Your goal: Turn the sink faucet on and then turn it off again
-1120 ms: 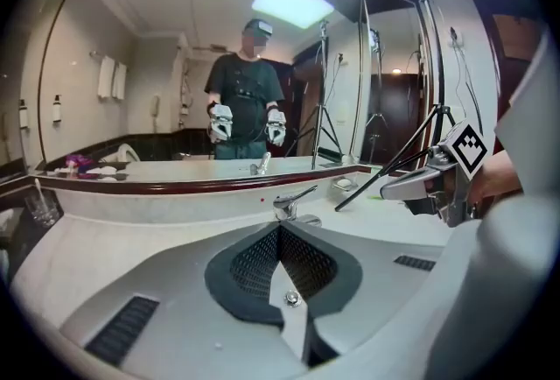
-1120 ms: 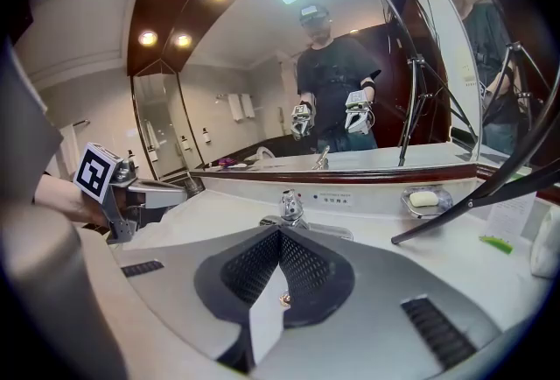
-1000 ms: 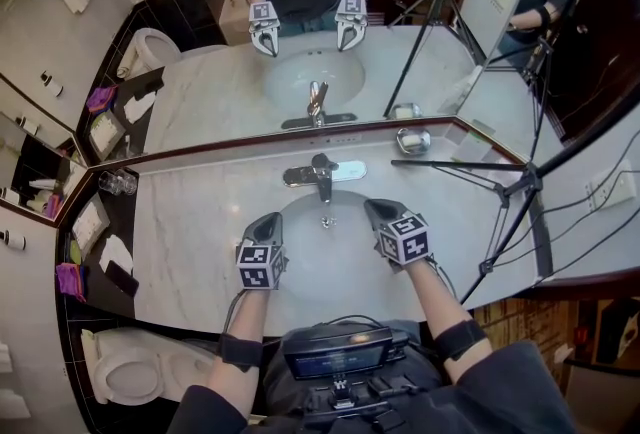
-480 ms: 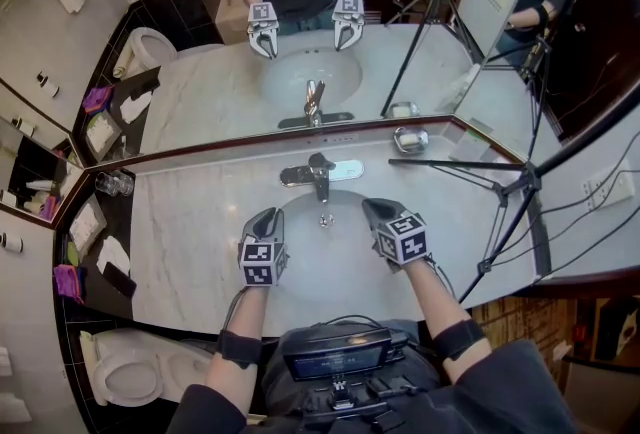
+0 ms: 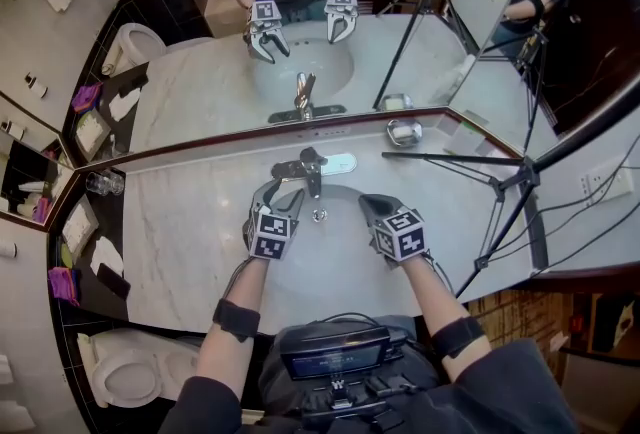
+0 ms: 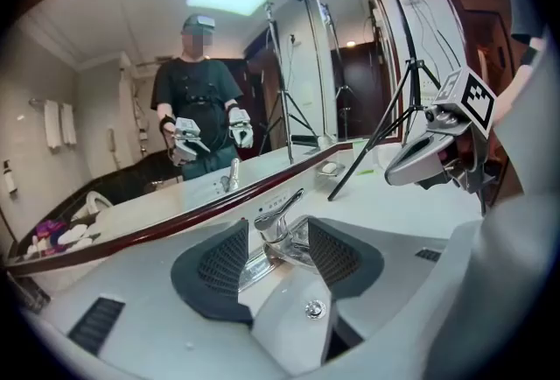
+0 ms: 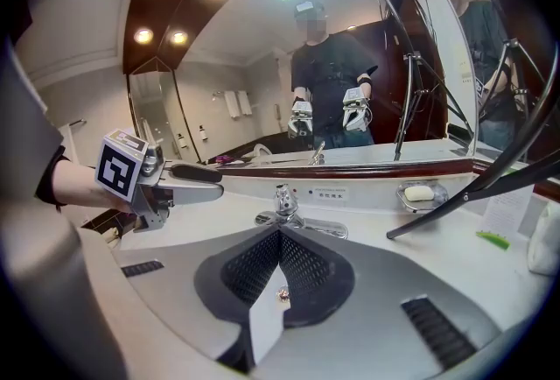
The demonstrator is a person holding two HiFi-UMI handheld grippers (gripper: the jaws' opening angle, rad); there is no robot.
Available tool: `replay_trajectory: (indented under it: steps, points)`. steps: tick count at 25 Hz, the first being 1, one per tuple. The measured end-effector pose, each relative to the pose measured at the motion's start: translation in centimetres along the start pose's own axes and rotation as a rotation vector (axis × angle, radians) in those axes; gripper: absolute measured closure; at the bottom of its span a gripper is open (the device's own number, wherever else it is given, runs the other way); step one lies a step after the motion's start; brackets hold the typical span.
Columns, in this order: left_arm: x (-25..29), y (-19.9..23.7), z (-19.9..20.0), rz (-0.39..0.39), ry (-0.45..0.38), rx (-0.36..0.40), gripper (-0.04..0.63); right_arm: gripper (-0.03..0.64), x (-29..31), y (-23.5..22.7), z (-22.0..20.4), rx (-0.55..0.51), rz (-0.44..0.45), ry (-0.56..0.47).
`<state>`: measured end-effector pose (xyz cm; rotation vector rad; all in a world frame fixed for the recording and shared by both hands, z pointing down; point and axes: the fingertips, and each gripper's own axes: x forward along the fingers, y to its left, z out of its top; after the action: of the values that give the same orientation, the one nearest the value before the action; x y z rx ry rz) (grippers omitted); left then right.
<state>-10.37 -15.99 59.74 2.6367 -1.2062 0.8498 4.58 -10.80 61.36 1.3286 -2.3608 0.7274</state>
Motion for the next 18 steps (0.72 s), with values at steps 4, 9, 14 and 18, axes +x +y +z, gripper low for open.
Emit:
replay_trajectory:
  steps: [4, 9, 14, 18]
  points:
    - [2.3, -1.1, 0.4, -0.037, 0.035, 0.128, 0.334, 0.592, 0.0, -0.4, -0.2, 0.000, -0.005, 0.007]
    - [5.0, -1.9, 0.7, -0.068, 0.078, 0.287, 0.311, 0.592, 0.4, -1.1, 0.2, -0.008, -0.009, 0.007]
    - [7.3, -2.2, 0.9, -0.085, 0.108, 0.403, 0.274, 0.592, 0.6, -1.7, 1.1, -0.013, -0.015, 0.003]
    - [9.4, -3.1, 0.3, -0.120, 0.150, 0.500, 0.270, 0.592, 0.6, -2.3, 1.1, -0.009, -0.020, 0.003]
